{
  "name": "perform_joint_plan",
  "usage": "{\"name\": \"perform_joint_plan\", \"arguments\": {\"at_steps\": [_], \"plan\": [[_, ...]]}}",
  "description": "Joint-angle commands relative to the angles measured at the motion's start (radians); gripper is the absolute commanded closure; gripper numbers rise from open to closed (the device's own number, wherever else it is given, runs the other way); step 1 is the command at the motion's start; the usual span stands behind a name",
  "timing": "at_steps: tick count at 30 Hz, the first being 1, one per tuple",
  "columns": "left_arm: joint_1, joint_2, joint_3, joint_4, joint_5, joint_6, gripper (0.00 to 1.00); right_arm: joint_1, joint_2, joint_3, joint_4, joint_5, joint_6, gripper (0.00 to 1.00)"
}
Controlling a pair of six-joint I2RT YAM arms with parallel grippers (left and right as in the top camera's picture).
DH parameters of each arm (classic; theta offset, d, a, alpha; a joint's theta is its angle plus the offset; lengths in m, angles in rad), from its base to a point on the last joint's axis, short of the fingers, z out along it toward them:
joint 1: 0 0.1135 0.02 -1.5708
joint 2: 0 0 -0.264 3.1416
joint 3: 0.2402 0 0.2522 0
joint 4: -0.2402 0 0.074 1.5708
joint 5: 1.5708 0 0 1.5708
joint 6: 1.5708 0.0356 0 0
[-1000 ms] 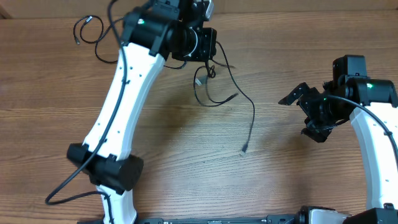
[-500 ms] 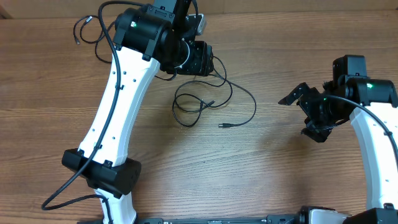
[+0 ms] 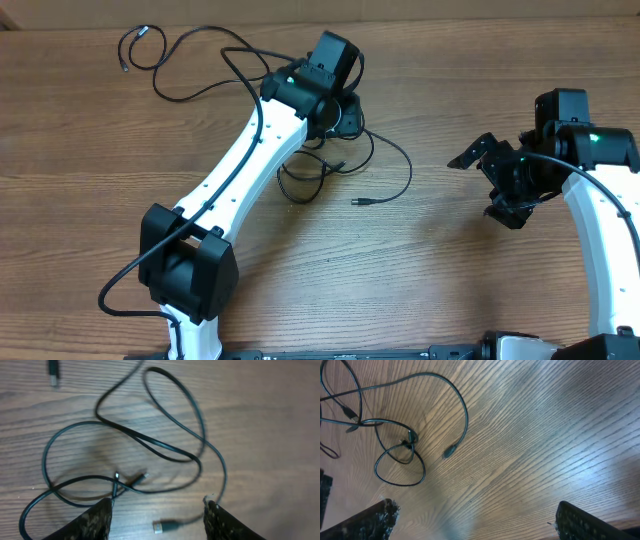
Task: Untangle cables
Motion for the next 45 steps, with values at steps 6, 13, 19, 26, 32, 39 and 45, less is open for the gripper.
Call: {"name": "perform_joint_plan", "arguments": {"at_steps": [6, 13, 19, 26, 32, 39, 45], "plan": [[-0.006, 0.074, -0.033, 0.124, -0.058, -0.234, 0.37, -0.005, 0.001, 0.006, 0.002, 0.006, -0.008, 0.0], [-0.005, 0.166, -0.034, 0.178, 0.029, -0.274, 0.37, -0.005, 0.001, 0.006, 0.002, 0.006, -0.008, 0.0], [0.001, 0.199, -0.034, 0.203, -0.046, -0.29, 0.46, -0.005, 0.001, 0.006, 0.002, 0.006, -0.008, 0.0], [0.01, 0.199, -0.034, 0.201, -0.083, -0.245, 0.67, -0.005, 0.001, 0.006, 0.002, 0.006, -0.008, 0.0], [0.019, 0.16, -0.029, 0.195, 0.04, -0.079, 0.96, -0.005, 0.001, 0.006, 0.002, 0.006, -0.008, 0.0], [0.024, -0.158, -0.028, 0.145, 0.097, -0.043, 0.96, -0.005, 0.001, 0.006, 0.002, 0.006, -0.008, 0.0], [0.022, -0.394, -0.028, 0.061, 0.12, -0.041, 0.96, -0.005, 0.001, 0.006, 0.002, 0.006, -0.008, 0.0]]}}
